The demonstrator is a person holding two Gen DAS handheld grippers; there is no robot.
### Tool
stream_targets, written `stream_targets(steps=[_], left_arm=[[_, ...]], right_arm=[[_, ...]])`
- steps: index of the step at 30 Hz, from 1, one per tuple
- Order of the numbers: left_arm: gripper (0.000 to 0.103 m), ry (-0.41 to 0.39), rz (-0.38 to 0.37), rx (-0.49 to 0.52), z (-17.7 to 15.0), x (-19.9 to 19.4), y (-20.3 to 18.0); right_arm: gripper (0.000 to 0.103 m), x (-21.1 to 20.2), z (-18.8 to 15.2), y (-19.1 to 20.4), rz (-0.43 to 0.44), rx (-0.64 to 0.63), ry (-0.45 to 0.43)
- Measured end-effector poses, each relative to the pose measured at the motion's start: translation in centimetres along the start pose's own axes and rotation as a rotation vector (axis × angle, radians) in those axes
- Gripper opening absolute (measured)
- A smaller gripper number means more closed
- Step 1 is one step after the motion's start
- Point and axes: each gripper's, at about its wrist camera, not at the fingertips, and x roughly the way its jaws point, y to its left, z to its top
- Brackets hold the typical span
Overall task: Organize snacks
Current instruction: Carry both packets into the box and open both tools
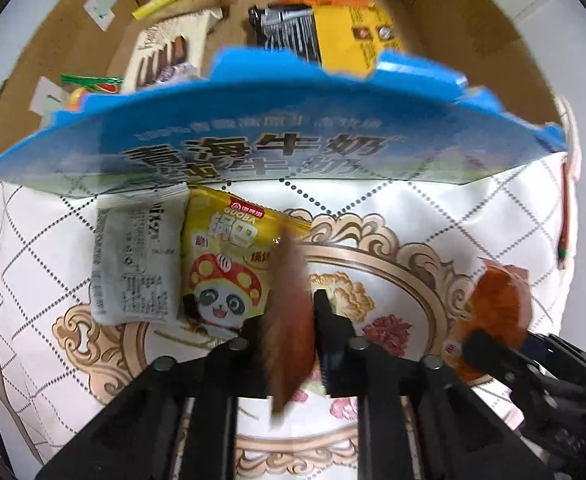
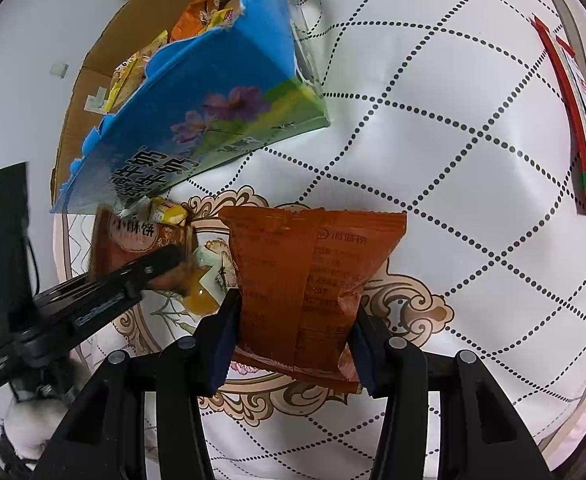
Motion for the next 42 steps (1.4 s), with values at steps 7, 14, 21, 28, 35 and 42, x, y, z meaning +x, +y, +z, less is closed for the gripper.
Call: stream_targets(steps=[7,14,21,28,35,42], left_arm=[[0.012,-0.071,-0.066,-0.038,-1.9,-4.3,1.6],[0.012,-0.178,-0.157,-0.055,-1.9,-11.3,3.8],[0.012,-0.269,-0.172,-0.031,4.0,-16.6,4.3],[0.012,-0.282,-0.092,-0.048,12.5,-16.1,7.0],[0.013,-0.191,-0.003,-0.055,19.0,-12.1,10.1],[0.024,-0.062,0.061,-0.079,21.0,-6.9,11.8]], right_arm=[[0.053,-1.3,-0.4,1.3,0.026,-0.028,-0.018],[0.053,-5.1,-0.1,4.4,0.094,-0.087,-0.07],[0.053,-11.6,5.1,9.4,0.118,-0.183,-0.177],[0.053,-10.9,13.8,12.4,-0.014,-0.214,-0.204],[0.053,-5.9,20.6,13.2,-0.15,-0.219,-0.145],[0.07,-2.1,22.8,11.9,-0.234,-0.173,-0.061]])
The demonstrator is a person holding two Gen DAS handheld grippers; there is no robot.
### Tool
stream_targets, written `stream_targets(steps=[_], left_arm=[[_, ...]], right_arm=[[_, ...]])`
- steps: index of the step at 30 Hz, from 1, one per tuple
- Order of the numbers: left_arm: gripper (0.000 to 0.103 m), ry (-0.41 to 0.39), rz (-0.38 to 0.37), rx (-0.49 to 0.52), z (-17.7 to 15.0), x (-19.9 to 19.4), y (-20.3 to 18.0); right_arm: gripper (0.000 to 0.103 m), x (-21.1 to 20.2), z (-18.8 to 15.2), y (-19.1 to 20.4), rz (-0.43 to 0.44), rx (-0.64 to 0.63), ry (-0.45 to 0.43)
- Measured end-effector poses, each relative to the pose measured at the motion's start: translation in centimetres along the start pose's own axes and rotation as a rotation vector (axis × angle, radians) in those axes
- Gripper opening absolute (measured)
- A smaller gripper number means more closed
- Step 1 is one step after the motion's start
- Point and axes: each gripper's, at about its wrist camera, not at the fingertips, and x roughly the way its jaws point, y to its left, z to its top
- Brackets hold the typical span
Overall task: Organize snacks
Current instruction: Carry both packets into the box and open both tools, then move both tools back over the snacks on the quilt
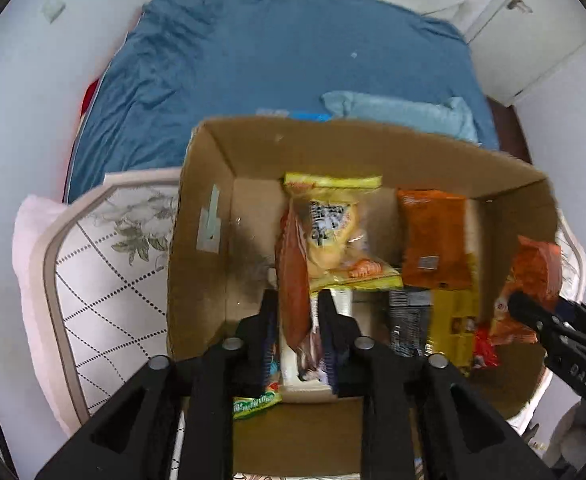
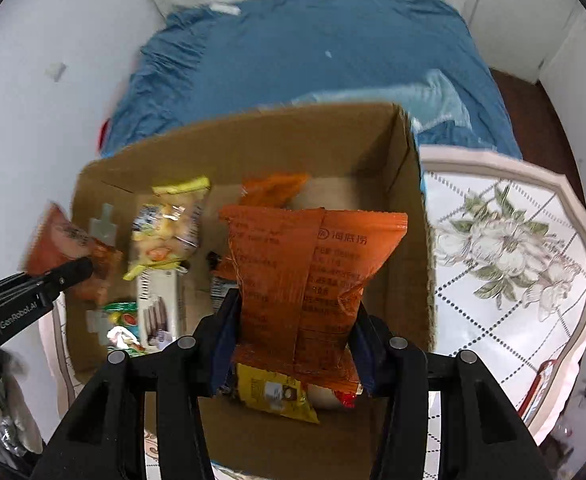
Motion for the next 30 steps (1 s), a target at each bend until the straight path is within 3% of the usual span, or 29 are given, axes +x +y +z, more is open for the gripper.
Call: stream_targets(steps=[1,2,7,8,13,21,30], left_arm=[[0.03,0.018,-0.007,-0.011,0.1,0.8,0.3],[0.033,0.035,-0.012,-0.021,0.2,1.4,0.5],[0.083,0.014,-0.02,-0.016,0.0,1.8,0.3],[0.086,0.01,-0.015,-0.01,-0.1,1.7,0.2],[0.096,-0.023,-0.027,-0.005,-0.3,0.5,-0.5],[0.098,-0.104,-0.016,0.028,-2.5,-2.8,-1.9],[0.098,-0.25,0.033,0.028,-7.6,-7.7,-2.9]], right_arm=[[0.093,0.4,0.0,0.1,-0.016,-0.011,0.005],[0.098,0.6,-0.2,0.1,-0.023,-0.02,0.003],[0.098,0.8,-0.5,0.4,-0.027,-0.03,0.011],[0.098,0.7,-0.6,0.4,-0.027,-0.029,0.01],[0.098,0.1,-0.8,0.5,-0.036,-0.031,-0.003],[0.099,-2.1,-2.4,1.0,-0.069,-0.052,-0.058],[0.099,-6.1,-6.3,1.5,-0.075,-0.054,-0.161]])
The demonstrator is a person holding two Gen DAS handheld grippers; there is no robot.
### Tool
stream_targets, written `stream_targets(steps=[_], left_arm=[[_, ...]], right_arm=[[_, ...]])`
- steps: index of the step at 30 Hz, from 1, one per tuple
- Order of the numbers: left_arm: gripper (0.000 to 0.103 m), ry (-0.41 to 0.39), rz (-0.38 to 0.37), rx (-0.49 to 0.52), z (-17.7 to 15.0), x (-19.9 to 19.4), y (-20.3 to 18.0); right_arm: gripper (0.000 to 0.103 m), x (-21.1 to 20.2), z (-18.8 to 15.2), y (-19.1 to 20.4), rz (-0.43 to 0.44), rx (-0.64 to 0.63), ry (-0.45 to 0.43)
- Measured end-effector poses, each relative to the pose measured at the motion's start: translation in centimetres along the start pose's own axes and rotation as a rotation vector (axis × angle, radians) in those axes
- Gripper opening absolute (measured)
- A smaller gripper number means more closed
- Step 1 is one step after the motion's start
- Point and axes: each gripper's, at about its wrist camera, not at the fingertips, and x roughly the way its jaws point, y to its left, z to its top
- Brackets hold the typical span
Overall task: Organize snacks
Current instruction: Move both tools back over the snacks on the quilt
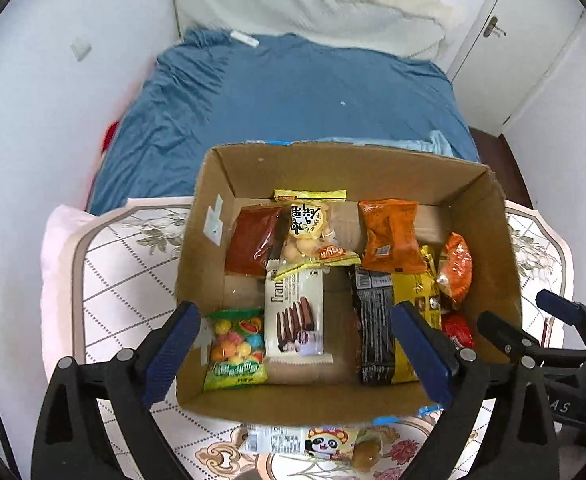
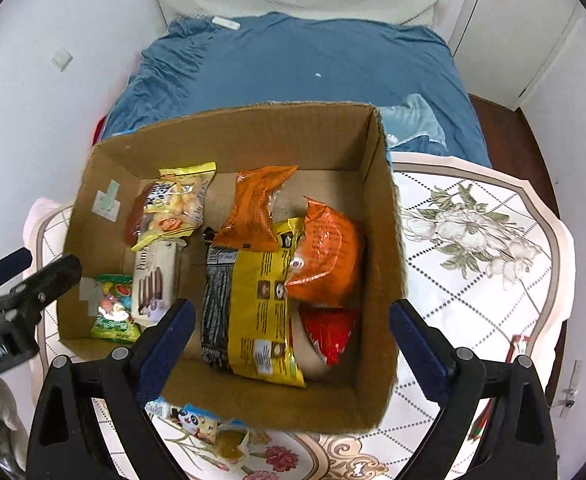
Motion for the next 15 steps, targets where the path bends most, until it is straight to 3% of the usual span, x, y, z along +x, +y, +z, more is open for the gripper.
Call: stream_targets(steps=[15], left_arm=[[0.098,-0.168,0.017,0.012,-5.9,-8.5,-1.3]], right_arm=[[0.099,-8.5,-6.0,0.9,-0.003,-0.022,-0.166]])
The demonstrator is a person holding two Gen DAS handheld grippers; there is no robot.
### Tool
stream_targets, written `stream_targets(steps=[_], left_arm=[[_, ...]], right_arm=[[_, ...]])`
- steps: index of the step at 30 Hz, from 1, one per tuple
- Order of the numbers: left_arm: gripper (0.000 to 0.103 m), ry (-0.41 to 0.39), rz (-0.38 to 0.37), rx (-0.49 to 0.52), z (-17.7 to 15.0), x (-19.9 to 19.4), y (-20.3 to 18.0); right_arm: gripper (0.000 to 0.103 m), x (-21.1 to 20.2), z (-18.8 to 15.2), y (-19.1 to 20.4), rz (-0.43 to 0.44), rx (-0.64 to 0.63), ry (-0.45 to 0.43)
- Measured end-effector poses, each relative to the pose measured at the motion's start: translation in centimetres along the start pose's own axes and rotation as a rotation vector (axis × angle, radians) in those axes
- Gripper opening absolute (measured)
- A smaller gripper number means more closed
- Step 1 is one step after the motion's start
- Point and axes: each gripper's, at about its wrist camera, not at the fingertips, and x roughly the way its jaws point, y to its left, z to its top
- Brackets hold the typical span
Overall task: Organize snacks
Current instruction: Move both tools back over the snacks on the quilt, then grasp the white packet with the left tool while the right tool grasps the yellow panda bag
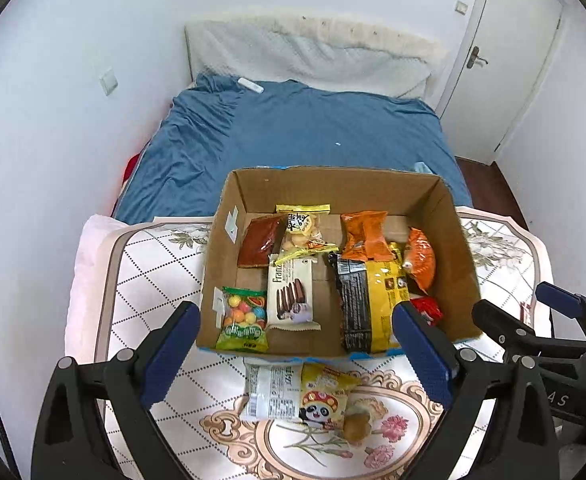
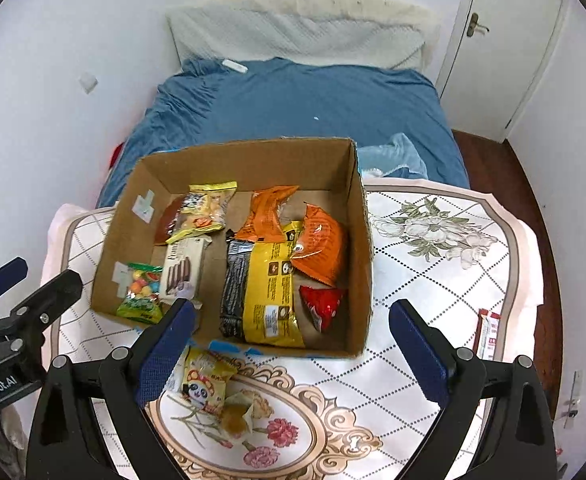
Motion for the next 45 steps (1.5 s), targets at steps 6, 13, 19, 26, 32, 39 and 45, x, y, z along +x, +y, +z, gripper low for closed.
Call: stream_targets(steps=[6,13,19,26,32,39,45], left_arm=[[0.098,-0.031,-0.008,-0.019,-1.6,-2.4,0.2],[0.098,0.028,0.022,-0.072,-5.0,-1.0,2.3],[0.098,0.183,0.056,-0.159,-9.6,4.2,5.9],[0.098,0.357,0.052,-0.142,-12.0,11.5,7.1],[0.098,0.458,-0.021,-0.097,-12.1,16.8,5.5],[0.097,0.532,-0.046,-0.049,-12.8,21.4,3.6],[0.063,0.484,-0.056,-0.09,-14.4,19.3,5.2]], right_arm=[[0.099,-2.0,-2.1,0.6,0.033,0.003,-0.008],[0.099,0.5,-6.1,1.7,0.089,0.018,0.095],[0.099,7.1,-10.6,2.9,0.21,0.093,0.275],[0.094,13.6,-12.9,4.2,0.307,0.2,0.378],[0.082,15.1,-13.1,3.0,0.284,0.25,0.375],[0.079,15.5,-12.8,1.8,0.254,0.28,0.37],[0.079,15.6,-12.8,2.3,0.256,0.29,0.374]])
